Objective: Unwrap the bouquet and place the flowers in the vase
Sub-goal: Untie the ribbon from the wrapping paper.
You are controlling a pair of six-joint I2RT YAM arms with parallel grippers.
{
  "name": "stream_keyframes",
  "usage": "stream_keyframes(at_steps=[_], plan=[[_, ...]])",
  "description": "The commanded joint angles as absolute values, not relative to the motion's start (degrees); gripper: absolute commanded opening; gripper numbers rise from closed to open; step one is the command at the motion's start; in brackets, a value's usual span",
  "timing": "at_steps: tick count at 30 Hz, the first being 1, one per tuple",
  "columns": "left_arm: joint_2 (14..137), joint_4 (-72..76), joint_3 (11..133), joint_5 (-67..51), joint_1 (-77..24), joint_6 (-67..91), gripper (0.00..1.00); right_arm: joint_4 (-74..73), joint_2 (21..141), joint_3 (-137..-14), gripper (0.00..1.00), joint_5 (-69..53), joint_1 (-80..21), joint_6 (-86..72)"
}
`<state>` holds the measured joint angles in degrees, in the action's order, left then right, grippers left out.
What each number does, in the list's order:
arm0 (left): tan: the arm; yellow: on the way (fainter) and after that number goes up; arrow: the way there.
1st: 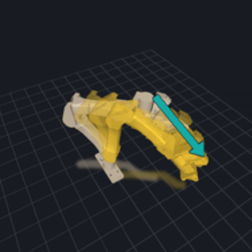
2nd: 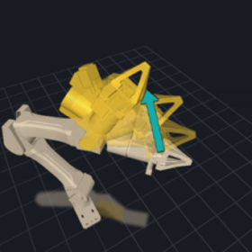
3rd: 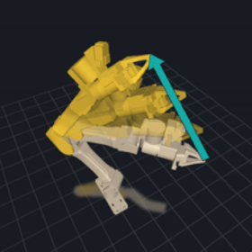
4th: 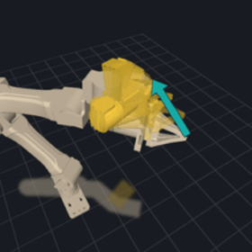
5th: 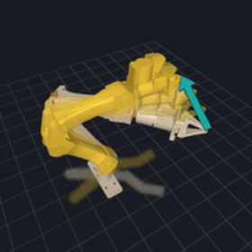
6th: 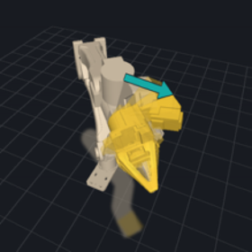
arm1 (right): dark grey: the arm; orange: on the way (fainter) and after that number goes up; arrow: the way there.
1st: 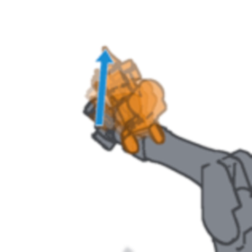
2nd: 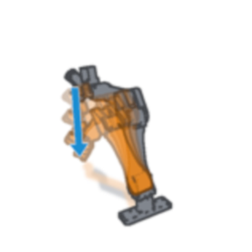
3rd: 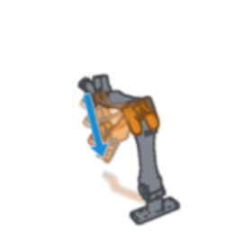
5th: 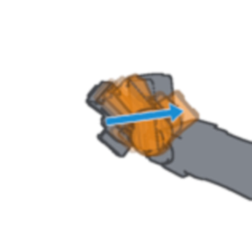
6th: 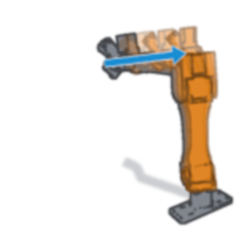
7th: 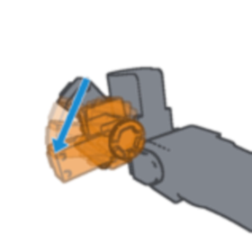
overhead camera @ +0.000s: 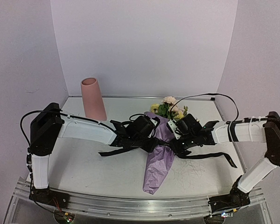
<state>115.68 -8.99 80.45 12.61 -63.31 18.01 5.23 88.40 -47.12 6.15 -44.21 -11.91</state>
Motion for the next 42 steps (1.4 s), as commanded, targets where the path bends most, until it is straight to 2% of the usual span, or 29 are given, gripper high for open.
stream_keyframes(at_steps=[1,2,3,12,27,31,37,42], plan=[[112.3,-7.9,80.4,13.0,-62.9,17.2,0.56,2.8,83.1,-45.7,0.04,6.8,-44.6,-12.5],[112.3,-8.0,80.5,13.0,-62.9,16.7,0.56,2.8,81.9,-45.3,0.00,6.6,-44.6,-12.7],[112.3,-8.0,80.5,13.2,-62.9,16.4,0.56,2.8,81.1,-45.0,0.00,6.6,-44.6,-12.9],[113.3,-9.5,83.2,11.2,-63.2,11.0,0.60,1.8,75.4,-43.8,0.00,6.8,-44.6,-14.5],[121.5,-13.2,93.2,15.5,-65.0,4.2,0.63,1.9,74.0,-44.1,0.01,7.2,-44.6,-16.0],[123.3,-13.1,95.0,15.8,-64.9,3.9,0.55,2.2,73.0,-43.8,0.02,7.1,-44.6,-16.8],[125.4,-13.2,97.0,16.6,-65.0,3.5,0.52,3.1,72.8,-43.0,0.03,6.0,-44.6,-18.0],[126.7,-13.2,98.4,24.9,-65.0,5.3,0.31,3.6,73.5,-42.5,0.05,4.7,-44.6,-18.8]])
